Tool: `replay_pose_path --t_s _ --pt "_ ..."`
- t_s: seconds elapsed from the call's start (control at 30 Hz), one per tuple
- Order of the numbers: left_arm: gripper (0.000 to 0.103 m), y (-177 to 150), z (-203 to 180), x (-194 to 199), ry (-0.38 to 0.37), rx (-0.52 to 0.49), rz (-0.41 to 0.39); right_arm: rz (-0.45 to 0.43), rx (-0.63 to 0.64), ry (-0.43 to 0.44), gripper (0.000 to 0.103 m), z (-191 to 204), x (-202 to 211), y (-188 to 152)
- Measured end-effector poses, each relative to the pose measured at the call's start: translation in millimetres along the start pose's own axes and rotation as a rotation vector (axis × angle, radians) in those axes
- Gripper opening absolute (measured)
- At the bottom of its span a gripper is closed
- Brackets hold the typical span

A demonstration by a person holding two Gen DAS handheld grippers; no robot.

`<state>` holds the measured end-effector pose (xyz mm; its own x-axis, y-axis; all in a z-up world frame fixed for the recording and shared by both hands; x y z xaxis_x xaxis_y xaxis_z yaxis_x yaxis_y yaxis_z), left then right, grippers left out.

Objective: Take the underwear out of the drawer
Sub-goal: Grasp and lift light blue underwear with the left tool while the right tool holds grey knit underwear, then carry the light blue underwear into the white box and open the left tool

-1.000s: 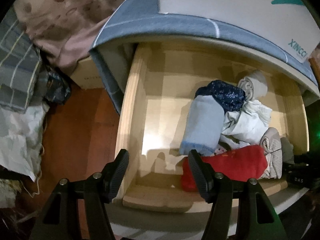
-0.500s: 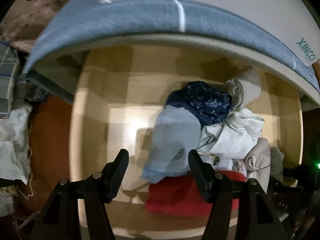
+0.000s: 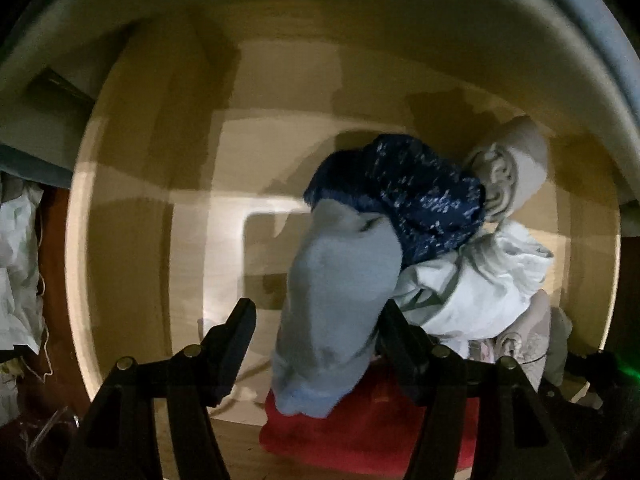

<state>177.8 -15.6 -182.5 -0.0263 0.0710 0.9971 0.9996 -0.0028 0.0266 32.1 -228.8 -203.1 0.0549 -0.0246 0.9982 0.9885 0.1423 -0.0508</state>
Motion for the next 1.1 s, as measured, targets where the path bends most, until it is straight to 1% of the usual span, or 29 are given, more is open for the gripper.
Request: replay_pose_path --t_s 0.07,0.13,0.2,0.27,0.37,0.47,0.57,0.67,0.77,0.87,0.9,1.03,1.1 --pt "0.065 1 0 -4 0.016 -0.008 0.007 0.001 -0.001 0.0 0.043 1 -1 1" --pt "0.064 3 -1 -3 0.021 -0.018 -0.001 0.001 0.0 0.0 0.043 1 -1 2" --pt "0.048 2 -6 -3 0.012 -0.027 -0.009 0.0 0.0 0.0 0.043 1 -1 2" --pt "0.042 1 -7 -1 0.017 -0.037 -0.014 0.0 0.0 0.0 0.043 1 -1 3" --pt "0.039 -1 -7 3 0.028 -0.051 -0.027 0.001 0.0 0.0 0.043 1 -1 3" --pt "0.037 -3 -6 8 0.035 -0.058 -0.036 0.001 0.0 0.0 0.043 1 -1 3" --pt "0.037 -7 -5 21 0.041 -0.081 -0.071 0.001 0.0 0.0 0.043 1 -1 3" --pt "0.037 -20 -13 33 0.05 -0.105 -0.111 0.002 0.0 0.0 0.043 1 -1 4" --pt "0.037 -31 -18 48 0.039 -0.126 -0.146 0.002 0.0 0.0 0.043 0 -1 5" --pt "0.037 -42 -22 68 0.033 -0.149 -0.198 0.002 0.001 0.001 0.043 0 -1 4" --pt "0.037 -48 -18 76 0.029 -0.155 -0.217 0.002 0.001 0.0 0.043 0 0 4" --pt "0.037 -50 -17 112 0.034 -0.183 -0.307 0.003 0.001 0.0 0.043 0 -2 6" --pt "0.037 -39 -13 141 0.029 -0.203 -0.365 0.003 0.001 0.0 0.043 0 -2 6"
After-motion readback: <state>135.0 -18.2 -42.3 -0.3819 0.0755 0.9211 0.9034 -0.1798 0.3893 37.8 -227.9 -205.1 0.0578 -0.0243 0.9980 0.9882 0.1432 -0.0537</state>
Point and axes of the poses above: each gripper's, at about its wrist camera, not at the fingertips, and x roughly against the way its jaws point, z to its left, y to its top, the point moved 6 cm from there along -x, roughly the way its jaws point, and after that the axes turned 8 degrees about x, right-handed, at the moved point
